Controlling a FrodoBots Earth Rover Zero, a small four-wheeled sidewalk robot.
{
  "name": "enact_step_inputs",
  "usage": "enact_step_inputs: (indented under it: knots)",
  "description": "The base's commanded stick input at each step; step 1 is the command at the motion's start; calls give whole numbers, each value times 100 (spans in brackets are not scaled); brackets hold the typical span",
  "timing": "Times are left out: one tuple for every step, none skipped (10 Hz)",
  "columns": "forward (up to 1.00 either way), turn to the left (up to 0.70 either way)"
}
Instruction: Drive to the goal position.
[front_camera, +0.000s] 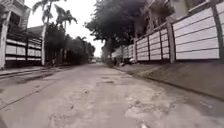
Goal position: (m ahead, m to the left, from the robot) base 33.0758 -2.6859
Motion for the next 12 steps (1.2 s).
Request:
enact_step_inputs:
  knots:
    - [70, 0]
    - [70, 0]
    - [70, 0]
    - [70, 0]
    - [70, 0]
    - [70, 0]
    - [70, 0]
    - [70, 7]
    - [70, 20]
    - [70, 33]
    - [70, 27]
    - [70, 0]
